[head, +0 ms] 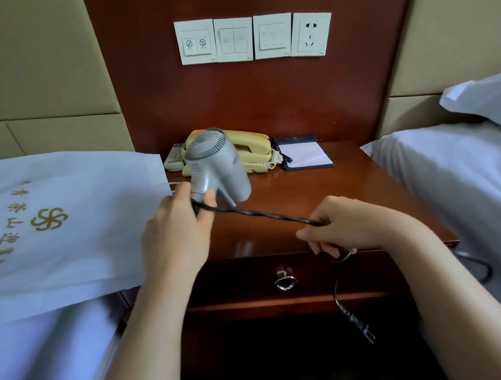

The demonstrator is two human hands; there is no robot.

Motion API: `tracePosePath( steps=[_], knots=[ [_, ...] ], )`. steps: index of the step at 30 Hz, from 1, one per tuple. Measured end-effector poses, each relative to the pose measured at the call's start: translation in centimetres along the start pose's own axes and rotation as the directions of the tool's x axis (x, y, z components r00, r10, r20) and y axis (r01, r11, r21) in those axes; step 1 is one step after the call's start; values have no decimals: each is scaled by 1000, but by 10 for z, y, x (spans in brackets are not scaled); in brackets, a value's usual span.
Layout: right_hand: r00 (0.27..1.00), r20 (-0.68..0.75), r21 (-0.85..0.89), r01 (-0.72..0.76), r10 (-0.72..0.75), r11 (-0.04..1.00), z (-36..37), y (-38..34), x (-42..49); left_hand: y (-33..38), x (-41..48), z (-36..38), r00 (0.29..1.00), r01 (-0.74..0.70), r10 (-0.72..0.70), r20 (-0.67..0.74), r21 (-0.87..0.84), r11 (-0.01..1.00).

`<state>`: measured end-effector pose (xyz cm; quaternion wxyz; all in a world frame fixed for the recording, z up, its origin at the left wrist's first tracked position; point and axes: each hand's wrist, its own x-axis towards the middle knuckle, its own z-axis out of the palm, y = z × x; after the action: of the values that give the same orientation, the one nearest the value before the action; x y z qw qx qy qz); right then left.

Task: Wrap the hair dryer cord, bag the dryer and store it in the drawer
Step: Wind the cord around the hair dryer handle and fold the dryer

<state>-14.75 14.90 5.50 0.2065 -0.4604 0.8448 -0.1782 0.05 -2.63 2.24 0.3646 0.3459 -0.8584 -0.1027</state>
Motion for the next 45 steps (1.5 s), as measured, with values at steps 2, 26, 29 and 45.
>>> tracePosePath(
  steps=[2, 26, 29, 45],
  knots=[
    [998, -51, 43, 28, -26, 999, 0, 7, -5, -6, 6, -6, 998, 33, -34, -43, -12, 999],
    [517, -850, 224, 525, -99, 821, -15, 10, 2, -3, -1, -32, 937, 142, 47, 346, -501, 853],
    [490, -869, 195, 470, -71, 861, -16, 17, 5, 6, -8, -29, 846, 238, 89, 526, -521, 820],
    [611, -791, 146, 166, 15, 975, -13, 51, 23, 20, 1, -14, 702, 678, 86, 707, -701, 222]
  ],
)
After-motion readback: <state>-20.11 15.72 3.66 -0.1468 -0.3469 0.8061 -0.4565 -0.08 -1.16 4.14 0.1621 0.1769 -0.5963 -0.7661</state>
